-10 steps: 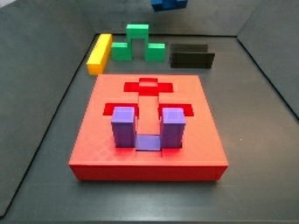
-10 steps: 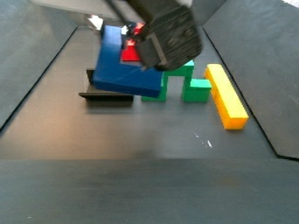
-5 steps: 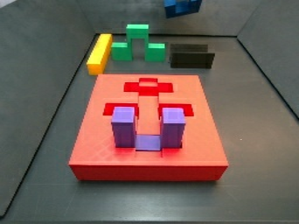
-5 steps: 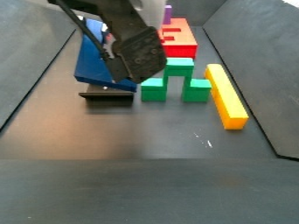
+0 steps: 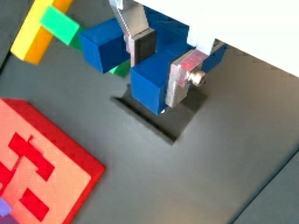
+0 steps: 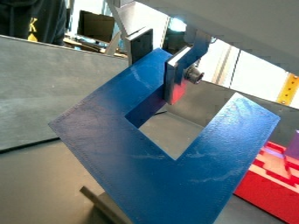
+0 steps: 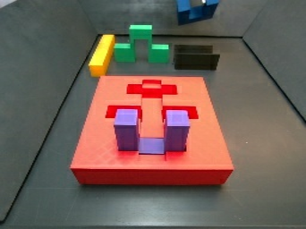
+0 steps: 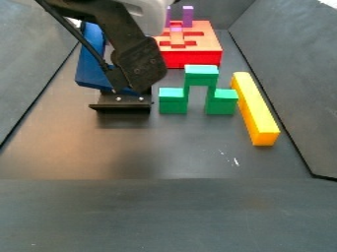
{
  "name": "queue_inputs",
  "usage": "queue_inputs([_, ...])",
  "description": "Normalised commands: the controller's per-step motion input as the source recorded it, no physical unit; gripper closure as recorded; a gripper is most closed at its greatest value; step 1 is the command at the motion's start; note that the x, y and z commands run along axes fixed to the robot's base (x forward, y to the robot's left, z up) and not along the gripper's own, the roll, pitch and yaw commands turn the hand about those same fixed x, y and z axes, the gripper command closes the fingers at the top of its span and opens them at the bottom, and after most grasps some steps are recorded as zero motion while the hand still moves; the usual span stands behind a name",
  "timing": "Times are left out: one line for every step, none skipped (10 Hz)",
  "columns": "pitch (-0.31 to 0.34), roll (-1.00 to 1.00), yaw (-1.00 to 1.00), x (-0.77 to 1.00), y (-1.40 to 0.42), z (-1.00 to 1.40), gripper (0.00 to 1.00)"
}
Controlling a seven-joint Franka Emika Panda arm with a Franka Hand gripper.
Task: Pick up the blue object. Move up. Place the blue object on the fixture. Regrasp the blue object. Move to above the board. Insert the blue object.
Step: Place the blue object on the fixture.
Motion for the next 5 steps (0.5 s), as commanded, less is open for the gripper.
queue_inputs([0.140,0.03,0.09,0.47,-0.33,-0.28,1.00])
queue_inputs([0.000,-0.13,0.00,0.28,-0.25,-0.46,1.00])
queue_inputs([0.000,-0.50,-0.11,0.21,-0.13,-0.40,1.00])
queue_inputs([-0.017,-0.66,-0.26,0.23,-0.09,-0.21,1.00])
queue_inputs([-0.017,-0.59,-0.26,0.17,-0.09,-0.09,1.00])
